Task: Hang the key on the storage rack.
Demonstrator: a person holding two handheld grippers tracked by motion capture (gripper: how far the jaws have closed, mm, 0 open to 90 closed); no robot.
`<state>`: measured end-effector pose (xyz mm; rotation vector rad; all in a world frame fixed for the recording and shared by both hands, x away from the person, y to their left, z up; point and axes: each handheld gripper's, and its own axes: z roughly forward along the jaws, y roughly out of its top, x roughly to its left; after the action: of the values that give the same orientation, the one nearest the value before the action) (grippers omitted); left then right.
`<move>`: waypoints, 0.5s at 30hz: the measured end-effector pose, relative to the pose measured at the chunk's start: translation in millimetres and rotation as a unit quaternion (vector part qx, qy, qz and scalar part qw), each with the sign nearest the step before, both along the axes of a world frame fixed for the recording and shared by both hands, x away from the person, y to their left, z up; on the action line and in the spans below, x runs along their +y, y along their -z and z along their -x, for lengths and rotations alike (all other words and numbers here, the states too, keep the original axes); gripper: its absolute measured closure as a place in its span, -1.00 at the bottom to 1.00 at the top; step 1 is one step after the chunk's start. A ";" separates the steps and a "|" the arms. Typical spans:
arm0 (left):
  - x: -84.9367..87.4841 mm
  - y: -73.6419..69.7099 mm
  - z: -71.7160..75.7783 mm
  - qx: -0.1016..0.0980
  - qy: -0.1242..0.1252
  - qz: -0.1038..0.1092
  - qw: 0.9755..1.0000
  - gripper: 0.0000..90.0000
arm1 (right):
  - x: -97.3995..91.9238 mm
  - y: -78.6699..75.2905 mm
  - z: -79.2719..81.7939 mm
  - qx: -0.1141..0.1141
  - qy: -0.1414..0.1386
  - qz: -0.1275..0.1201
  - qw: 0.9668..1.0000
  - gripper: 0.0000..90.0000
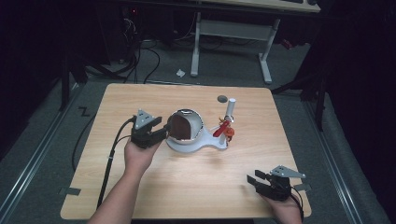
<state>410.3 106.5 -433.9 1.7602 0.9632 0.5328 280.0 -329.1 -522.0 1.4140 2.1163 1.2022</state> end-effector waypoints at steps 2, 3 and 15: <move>3.7 4.3 5.1 0.003 0.004 -0.003 1.000 0.15 | -0.3 0.9 -1.0 0.002 0.000 0.000 1.000 0.15; 5.5 6.4 7.1 0.006 0.007 -0.006 1.000 0.14 | -0.2 1.2 -1.6 0.004 0.001 0.000 1.000 0.15; 40.1 34.2 36.4 0.024 0.008 -0.010 1.000 0.06 | 3.0 3.8 -1.5 0.002 -0.006 0.008 1.000 0.14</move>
<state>373.9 146.6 -468.1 1.8041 0.9793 0.4944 281.5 -326.1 -525.8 1.4000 2.1366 1.1856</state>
